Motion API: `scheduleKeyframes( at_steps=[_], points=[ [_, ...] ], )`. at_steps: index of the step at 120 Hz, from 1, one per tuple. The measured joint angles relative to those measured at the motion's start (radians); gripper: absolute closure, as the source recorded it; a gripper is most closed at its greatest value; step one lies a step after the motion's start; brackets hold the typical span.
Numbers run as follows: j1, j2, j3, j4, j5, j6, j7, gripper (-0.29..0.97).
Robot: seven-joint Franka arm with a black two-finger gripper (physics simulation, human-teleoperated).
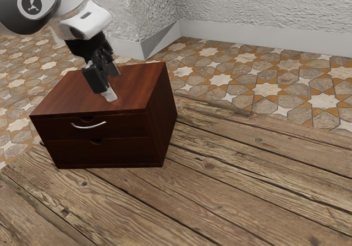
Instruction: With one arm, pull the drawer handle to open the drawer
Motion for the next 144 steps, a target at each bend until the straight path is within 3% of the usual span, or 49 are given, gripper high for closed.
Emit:
scheduleKeyframes(
  at_steps=[7, 23, 30, 34, 43, 52, 69, 87, 102, 117, 144],
  points=[
    [0.124, -0.001, 0.016, -0.011, -0.007, 0.035, 0.042, 0.00],
    [0.523, 0.005, -0.016, -0.050, 0.035, 0.102, 0.124, 0.00],
    [0.612, -0.023, -0.034, -0.100, 0.054, 0.136, 0.155, 0.01],
    [0.598, -0.067, -0.046, -0.147, 0.061, 0.163, 0.174, 0.02],
    [0.447, -0.145, -0.072, -0.218, 0.072, 0.221, 0.214, 0.10],
    [0.406, -0.175, -0.088, -0.245, 0.078, 0.262, 0.249, 0.18],
    [0.399, -0.202, -0.093, -0.291, 0.082, 0.313, 0.305, 0.33],
    [0.397, -0.306, -0.094, -0.410, 0.084, 0.368, 0.352, 0.42],
    [0.397, -0.396, -0.103, -0.532, 0.104, 0.420, 0.379, 0.44],
    [0.397, -0.398, -0.169, -0.568, 0.160, 0.452, 0.358, 0.45],
    [0.396, -0.387, -0.182, -0.626, 0.210, 0.477, 0.283, 0.45]
  ],
)
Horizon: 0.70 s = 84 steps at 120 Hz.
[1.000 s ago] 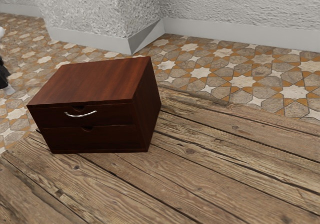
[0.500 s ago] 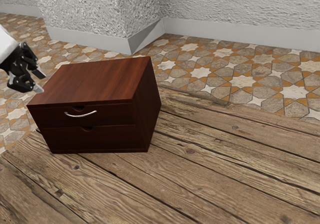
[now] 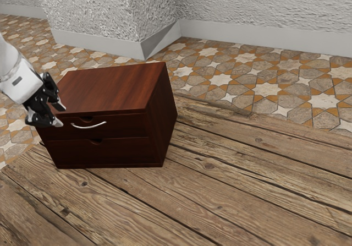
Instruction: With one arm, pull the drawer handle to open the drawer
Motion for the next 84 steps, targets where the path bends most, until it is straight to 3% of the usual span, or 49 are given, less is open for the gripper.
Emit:
scheduleKeyframes(
  at_steps=[84],
  points=[
    [-0.004, 0.118, -0.003, -0.026, 0.011, 0.089, -0.156, 0.46]
  ],
)
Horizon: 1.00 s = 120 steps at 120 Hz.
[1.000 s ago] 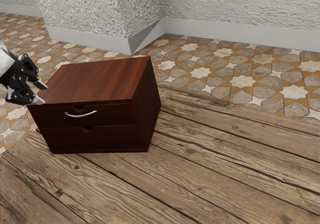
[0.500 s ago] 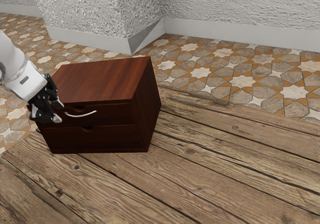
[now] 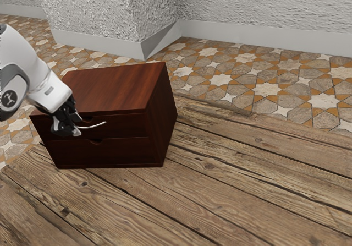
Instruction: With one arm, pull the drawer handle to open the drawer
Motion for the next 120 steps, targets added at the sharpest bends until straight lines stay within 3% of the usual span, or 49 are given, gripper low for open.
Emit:
scheduleKeyframes(
  at_steps=[50, 120],
  points=[
    [0.000, 0.038, 0.006, -0.004, 0.001, 0.017, -0.034, 0.43],
    [-0.004, 0.036, -0.005, -0.009, 0.001, 0.016, -0.055, 0.62]
  ],
)
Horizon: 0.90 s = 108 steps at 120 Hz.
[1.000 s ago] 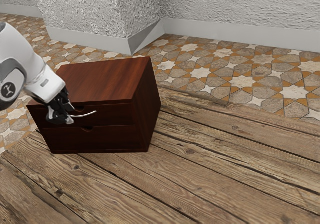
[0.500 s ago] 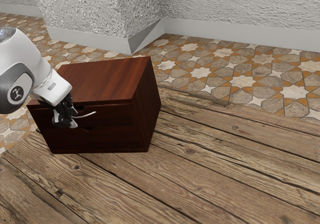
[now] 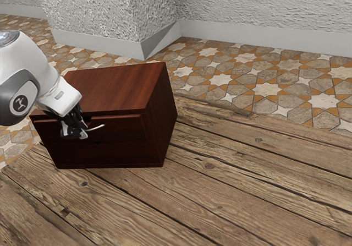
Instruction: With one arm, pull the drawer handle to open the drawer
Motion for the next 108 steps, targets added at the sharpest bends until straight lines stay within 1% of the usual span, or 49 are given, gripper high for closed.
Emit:
scheduleKeyframes(
  at_steps=[19, 35, 108],
  points=[
    [-0.002, -0.005, -0.001, -0.008, 0.000, -0.005, 0.003, 0.63],
    [-0.001, -0.034, -0.010, -0.032, 0.000, -0.008, 0.006, 0.65],
    [0.001, -0.131, -0.020, -0.121, 0.011, -0.007, 0.012, 0.66]
  ],
)
